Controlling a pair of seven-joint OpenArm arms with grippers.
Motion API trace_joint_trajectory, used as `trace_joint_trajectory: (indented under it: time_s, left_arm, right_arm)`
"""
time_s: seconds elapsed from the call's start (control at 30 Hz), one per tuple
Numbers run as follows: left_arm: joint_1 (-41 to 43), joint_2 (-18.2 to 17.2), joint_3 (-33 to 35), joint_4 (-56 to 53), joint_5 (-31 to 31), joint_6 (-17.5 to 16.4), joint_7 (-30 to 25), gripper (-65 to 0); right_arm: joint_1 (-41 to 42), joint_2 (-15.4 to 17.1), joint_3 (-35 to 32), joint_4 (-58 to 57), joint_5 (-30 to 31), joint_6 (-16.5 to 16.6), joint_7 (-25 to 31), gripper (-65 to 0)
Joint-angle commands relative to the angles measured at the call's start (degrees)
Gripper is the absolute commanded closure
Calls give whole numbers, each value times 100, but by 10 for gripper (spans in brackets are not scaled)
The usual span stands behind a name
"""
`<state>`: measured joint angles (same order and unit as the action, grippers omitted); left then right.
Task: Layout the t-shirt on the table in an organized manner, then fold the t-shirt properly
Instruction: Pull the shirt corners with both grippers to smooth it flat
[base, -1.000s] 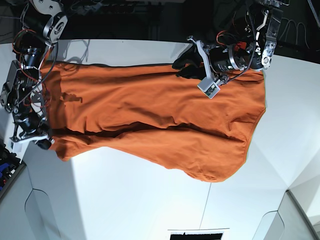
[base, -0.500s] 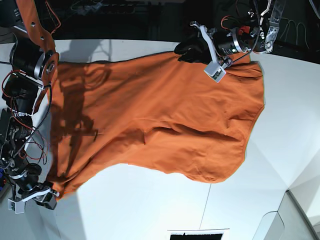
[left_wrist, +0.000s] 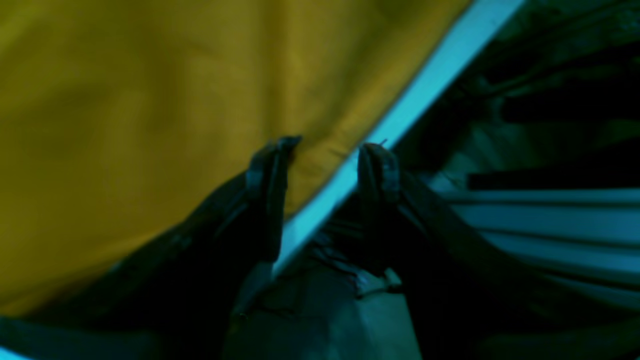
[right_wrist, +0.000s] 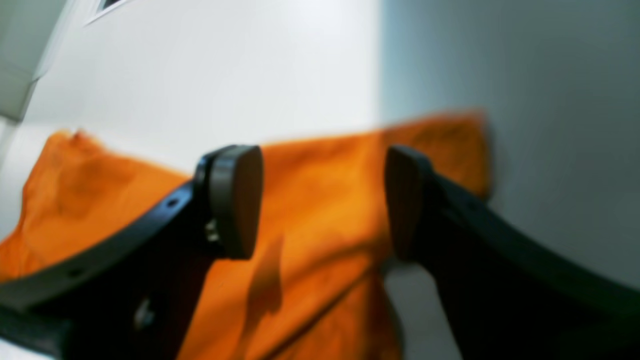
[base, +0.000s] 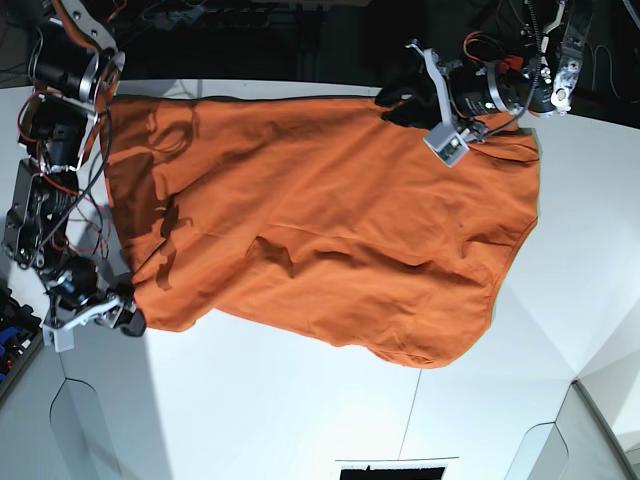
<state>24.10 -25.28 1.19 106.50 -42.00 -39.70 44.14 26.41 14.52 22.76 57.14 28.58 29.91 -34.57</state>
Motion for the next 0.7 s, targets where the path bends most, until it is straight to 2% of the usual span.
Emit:
trace_joint_trajectory:
  time_s: [0.0, 0.17, 0.3, 0.57, 0.67]
  left_arm:
    - [-46, -66, -195, 229, -197, -30, -109, -261]
    - [-428, -310, -973, 404, -608, -30, -138, -261]
    - [-922, -544, -1123, 184, -520, -30, -260, -261]
    - [-2345, -599, -1049, -1884, -345, -30, -581, -261]
    - [-2929, -601, -846, -2559, -308, -30, -662, -261]
  right_arm:
    - [24, 63, 15, 149, 192, 140, 87, -377]
    - [-737, 55, 15, 713, 557, 186, 92, -366]
    - [-1220, 55, 15, 1488, 529, 186, 83, -284]
    - [-1484, 52, 13, 2022, 470, 181, -107, -277]
    - [-1488, 33, 13, 2011, 214, 177, -109, -257]
